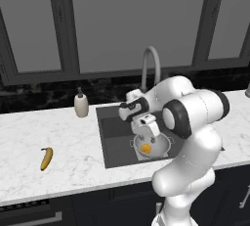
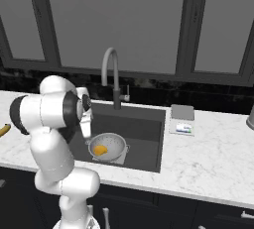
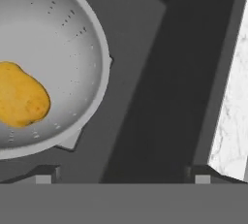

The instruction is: Put the colander in the sink, put the mango, banana in the colander, and turn on the sink faucet and pour water over the colander.

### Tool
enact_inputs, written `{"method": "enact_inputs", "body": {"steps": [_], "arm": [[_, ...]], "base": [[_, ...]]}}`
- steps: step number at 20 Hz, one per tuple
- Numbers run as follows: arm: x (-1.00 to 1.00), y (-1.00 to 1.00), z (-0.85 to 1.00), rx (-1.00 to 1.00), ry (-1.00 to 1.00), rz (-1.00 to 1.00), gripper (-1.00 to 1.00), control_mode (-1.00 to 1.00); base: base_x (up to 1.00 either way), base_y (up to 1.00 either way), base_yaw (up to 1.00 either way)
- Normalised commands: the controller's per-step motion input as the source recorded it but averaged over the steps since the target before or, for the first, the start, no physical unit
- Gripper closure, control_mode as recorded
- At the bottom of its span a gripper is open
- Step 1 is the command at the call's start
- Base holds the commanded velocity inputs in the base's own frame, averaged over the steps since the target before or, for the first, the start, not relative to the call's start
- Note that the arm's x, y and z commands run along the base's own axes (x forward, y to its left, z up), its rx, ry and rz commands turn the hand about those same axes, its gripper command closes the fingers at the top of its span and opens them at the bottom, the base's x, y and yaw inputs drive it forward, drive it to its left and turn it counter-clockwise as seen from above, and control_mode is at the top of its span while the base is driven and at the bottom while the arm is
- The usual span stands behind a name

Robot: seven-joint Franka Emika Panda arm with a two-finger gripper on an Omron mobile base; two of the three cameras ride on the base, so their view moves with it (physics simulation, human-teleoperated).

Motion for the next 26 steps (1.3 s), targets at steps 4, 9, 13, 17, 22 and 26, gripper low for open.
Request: {"method": "enact_inputs", "body": {"steps": [4,9,13,17,22,26], "arm": [[-0.64,0.08,0.55,0.00,-0.34,0.07,-1.00,-1.00],[-0.60,0.07,0.65,0.01,-0.32,0.11,-1.00,-1.00],[-0.54,0.24,0.65,0.07,-0.16,0.22,-1.00,-1.00],[-0.43,0.39,0.66,0.06,-0.03,0.30,-1.00,-1.00],[-0.10,0.48,0.62,0.20,0.21,0.29,-1.00,-1.00],[-0.16,0.66,0.44,0.12,0.07,0.37,-1.00,-1.00]], "base": [[0.00,0.00,0.00],[0.00,0.00,0.00],[0.00,0.00,0.00],[0.00,0.00,0.00],[0.00,0.00,0.00],[0.00,0.00,0.00]]}}
